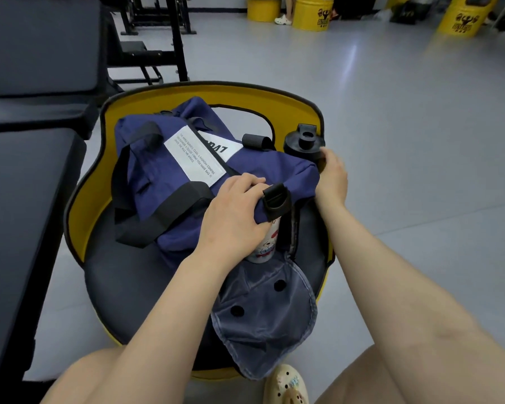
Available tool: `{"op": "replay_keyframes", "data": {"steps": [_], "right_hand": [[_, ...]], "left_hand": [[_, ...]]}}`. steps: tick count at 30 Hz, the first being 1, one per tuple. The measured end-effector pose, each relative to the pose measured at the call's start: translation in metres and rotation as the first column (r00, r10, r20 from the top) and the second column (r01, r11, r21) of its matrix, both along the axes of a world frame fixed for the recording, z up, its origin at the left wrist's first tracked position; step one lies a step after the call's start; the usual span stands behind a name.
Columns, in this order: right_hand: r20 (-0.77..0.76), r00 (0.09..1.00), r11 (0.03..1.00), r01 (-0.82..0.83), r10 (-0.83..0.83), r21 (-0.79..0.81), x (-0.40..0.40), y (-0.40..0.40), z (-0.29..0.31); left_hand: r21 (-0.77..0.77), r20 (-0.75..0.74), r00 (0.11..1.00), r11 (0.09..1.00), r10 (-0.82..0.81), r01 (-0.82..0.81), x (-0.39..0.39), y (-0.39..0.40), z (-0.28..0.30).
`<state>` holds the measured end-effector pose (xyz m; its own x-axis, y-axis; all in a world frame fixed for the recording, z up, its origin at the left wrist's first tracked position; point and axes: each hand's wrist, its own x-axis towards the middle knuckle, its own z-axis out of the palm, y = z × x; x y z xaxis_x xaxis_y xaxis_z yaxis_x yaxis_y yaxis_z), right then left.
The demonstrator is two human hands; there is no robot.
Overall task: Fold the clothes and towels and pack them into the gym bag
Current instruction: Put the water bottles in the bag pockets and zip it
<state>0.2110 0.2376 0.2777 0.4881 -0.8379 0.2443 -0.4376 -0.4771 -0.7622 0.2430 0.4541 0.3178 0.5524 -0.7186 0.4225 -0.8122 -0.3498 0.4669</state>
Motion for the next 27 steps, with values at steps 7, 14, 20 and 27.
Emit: {"op": "replay_keyframes", "data": {"steps": [7, 14, 20, 27], "right_hand": [[-0.078, 0.996, 0.997, -0.042, 0.037, -0.07, 0.046, -0.036, -0.001], [-0.123, 0.992, 0.99, -0.015, -0.002, -0.14, 0.069, -0.043, 0.0], [-0.085, 0.996, 0.986, 0.0, -0.014, -0.166, 0.052, -0.035, 0.003], [0.107, 0.994, 0.995, 0.044, -0.034, -0.086, 0.006, -0.007, 0.0]], "left_hand": [[-0.073, 0.004, 1.0, 0.997, -0.018, 0.018, -0.003, -0.002, -0.003], [-0.08, -0.005, 1.0, 0.997, -0.017, 0.016, -0.001, -0.007, -0.005], [-0.078, 0.026, 0.999, 0.997, -0.024, 0.026, -0.001, -0.006, -0.004], [0.028, 0.006, 0.999, 0.999, -0.043, 0.043, -0.003, 0.002, -0.001]]}}
